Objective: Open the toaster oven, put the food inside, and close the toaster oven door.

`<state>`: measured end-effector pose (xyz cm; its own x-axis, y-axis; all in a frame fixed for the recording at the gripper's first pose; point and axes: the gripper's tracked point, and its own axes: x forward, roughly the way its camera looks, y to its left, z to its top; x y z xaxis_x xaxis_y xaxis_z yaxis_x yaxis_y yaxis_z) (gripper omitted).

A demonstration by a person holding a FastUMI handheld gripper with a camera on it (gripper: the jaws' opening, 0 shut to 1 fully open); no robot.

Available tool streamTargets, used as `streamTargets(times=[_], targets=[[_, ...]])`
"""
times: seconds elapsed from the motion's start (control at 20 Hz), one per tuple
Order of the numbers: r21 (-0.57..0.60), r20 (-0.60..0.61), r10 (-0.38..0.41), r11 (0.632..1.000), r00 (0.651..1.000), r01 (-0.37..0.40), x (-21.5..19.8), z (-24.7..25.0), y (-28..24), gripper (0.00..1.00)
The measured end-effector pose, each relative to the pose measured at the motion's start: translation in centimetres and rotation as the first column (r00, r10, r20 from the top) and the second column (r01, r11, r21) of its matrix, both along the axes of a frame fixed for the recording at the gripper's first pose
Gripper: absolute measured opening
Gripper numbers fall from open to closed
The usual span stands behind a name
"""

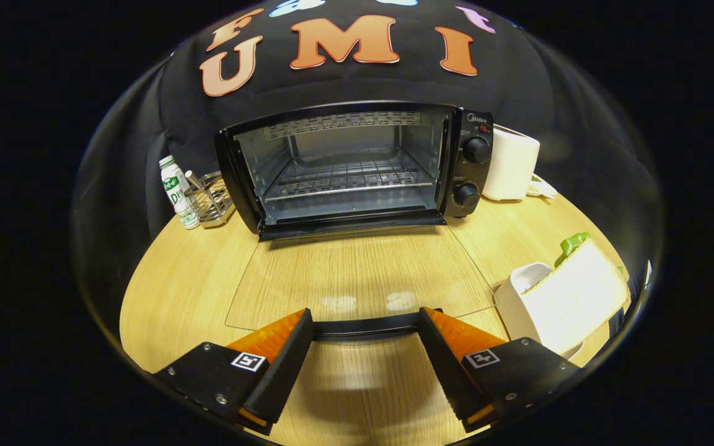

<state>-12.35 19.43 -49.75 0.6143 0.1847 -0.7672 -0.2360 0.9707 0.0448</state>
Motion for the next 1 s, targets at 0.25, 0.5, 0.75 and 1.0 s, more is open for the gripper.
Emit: streamTargets(times=[0.25,0.5,0.75,1.0], targets=[[0.002,0.004,-0.003,1.000,1.000,0.003,0.0,-0.3,0.0,1.00],[0.030,0.011,0.020,0.999,1.000,-0.021,0.3,1.4,0.1,1.00],[0.072,0.051,0.031,0.997,0.998,-0.035,2.0,4.2,-0.5,1.00],[0.092,0.098,0.015,0.995,0.995,-0.024,4.4,7.6,-2.8,1.00]])
